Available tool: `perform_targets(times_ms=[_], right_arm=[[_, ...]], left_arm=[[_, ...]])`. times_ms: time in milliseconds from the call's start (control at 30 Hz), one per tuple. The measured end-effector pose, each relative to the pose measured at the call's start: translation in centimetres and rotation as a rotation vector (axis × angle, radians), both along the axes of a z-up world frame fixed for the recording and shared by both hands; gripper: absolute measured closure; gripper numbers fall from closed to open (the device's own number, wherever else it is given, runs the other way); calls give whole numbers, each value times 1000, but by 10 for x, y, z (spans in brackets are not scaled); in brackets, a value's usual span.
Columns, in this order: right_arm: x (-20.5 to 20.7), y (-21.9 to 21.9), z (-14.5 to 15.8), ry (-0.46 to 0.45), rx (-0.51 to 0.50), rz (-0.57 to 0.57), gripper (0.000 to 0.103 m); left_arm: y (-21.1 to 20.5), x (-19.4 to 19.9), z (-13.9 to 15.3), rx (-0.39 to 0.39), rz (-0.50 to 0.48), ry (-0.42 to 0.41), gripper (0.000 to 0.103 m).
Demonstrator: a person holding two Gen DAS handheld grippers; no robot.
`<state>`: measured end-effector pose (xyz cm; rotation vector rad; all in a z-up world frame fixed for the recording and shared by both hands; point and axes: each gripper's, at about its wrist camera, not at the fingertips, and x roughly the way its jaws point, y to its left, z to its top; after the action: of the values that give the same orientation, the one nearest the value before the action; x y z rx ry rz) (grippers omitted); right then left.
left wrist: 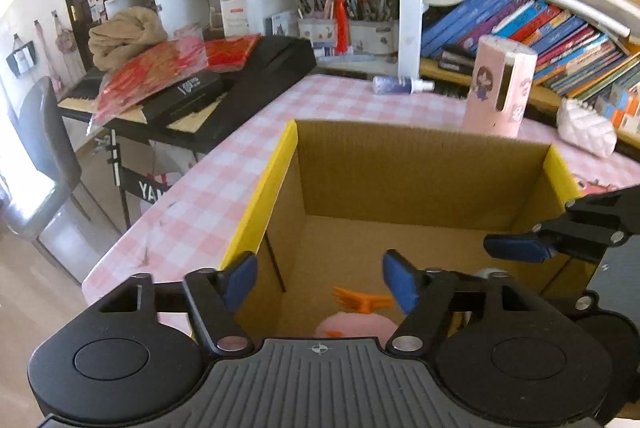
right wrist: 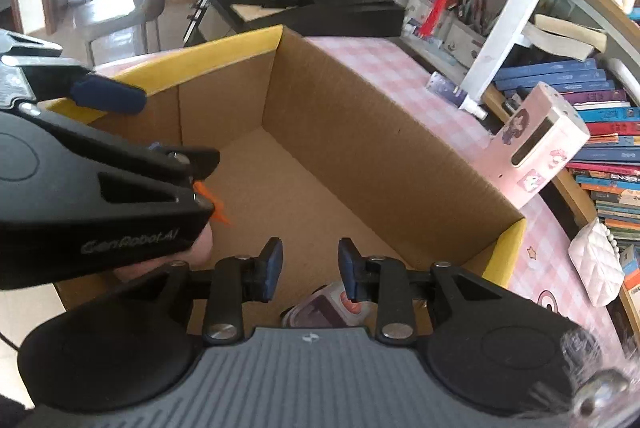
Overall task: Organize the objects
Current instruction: 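Open left tool dropping chick into box while right tool releases car inside, then withdraw both open tools from the box back over the table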
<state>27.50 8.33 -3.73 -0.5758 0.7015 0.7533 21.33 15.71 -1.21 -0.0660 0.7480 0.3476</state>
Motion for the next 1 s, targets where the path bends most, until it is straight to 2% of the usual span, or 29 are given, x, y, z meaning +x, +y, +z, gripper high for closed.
perform_targets(times_ms=[33, 233, 400, 833, 1000], right_arm=[[-1, -2, 2, 0, 9, -11, 74], [-27, -18, 21, -40, 71, -84, 68], [-56, -33, 39, -80, 107, -147, 57], [-138, -80, 50, -146, 237, -396, 56], [-171, -99, 39, -130, 250, -497, 52]], left_arm=[[-2, -3, 3, 1, -5, -13, 19], [-9, -31, 24, 21, -25, -99, 0], [-7, -49, 30, -25, -31, -90, 0], [-15, -134, 39, -39, -51, -232, 0], [-29, -169, 27, -32, -86, -190, 0]])
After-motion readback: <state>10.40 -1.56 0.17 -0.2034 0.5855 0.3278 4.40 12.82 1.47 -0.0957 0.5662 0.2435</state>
